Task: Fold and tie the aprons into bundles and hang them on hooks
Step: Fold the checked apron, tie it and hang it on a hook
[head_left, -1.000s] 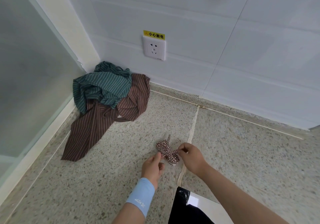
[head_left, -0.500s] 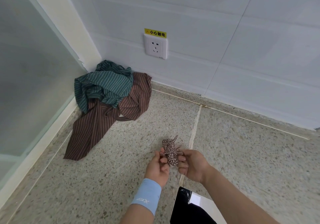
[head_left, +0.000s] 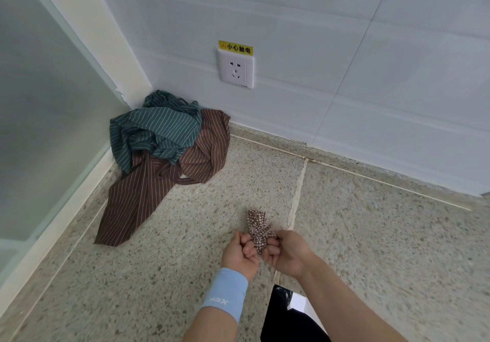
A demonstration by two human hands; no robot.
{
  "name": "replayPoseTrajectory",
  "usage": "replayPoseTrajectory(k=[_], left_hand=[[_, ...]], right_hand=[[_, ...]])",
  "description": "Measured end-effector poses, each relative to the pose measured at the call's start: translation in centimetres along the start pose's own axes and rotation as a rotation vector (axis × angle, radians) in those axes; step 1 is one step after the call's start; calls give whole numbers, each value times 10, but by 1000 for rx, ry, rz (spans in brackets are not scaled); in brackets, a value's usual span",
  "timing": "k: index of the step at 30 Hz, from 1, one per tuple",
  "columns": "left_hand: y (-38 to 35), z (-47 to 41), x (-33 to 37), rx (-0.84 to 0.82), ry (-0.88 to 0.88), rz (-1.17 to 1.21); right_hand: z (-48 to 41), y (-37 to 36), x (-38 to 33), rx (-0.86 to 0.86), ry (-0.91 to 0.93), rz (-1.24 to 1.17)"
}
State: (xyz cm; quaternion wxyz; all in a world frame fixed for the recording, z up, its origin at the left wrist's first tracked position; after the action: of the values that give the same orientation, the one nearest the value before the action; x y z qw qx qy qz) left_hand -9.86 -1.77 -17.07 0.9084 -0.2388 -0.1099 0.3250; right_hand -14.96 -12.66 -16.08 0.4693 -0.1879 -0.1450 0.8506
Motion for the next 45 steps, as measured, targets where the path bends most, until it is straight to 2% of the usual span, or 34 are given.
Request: replayPoseTrajectory(k=[4,6,8,10,13,14,16,19,23,26,30,33,35,39,42,45], left_hand=[[0,0,3,24,-27,13],[3,-1,5,44,-54,-55],[6,0,5,57,-90,-236],[3,6,4,55,-160,-506],[-16,13,8,48,-395,-937],[-24,14,9,31,-449,-1003],[-35,19,9,1,-500,-1017],[-36,18,7,79,-486,-914],[-27,24,0,63,-450,-1141],[-27,25,4,61,-538,-1142],[-41,32,8,-21,-603,-1160],[-53,46,10,-112,-565,-1135],[-64,60,12,-182,-565,-1140],[-93,102,8,-348,-545,-1166],[-123,144,-4,-480,-577,-1251],[-160,187,-20,-606,-590,-1311]], right_hand=[[1,-5,3,13,21,-37],[3,-4,5,8,38,0],[3,2,0,33,105,136],[4,12,-13,107,217,368],[9,20,-34,204,307,705],[11,19,-37,217,305,782],[13,16,-38,225,300,851],[15,12,-33,249,351,801],[22,7,-21,222,381,773],[32,3,-14,190,429,840],[51,-1,-16,290,647,1061],[76,-4,-24,232,687,1111],[100,-4,-36,282,746,1143],[161,-5,-72,533,1113,1270],[204,-12,-96,566,1434,1524],[256,-24,-117,549,1555,1703]])
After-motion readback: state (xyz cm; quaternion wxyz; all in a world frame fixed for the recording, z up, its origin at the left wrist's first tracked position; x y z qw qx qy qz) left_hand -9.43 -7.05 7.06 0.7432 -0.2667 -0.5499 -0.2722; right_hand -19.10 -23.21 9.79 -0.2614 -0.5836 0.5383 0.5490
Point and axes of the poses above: each hand's wrist, its own z-axis away from the middle knuckle, its own y-axis out of the back of the hand, x = y × z, the point moved 2 cm from there along -z, towards the middle knuckle, and after that the axes turned 7 degrees about z, right-handed, at the moved point
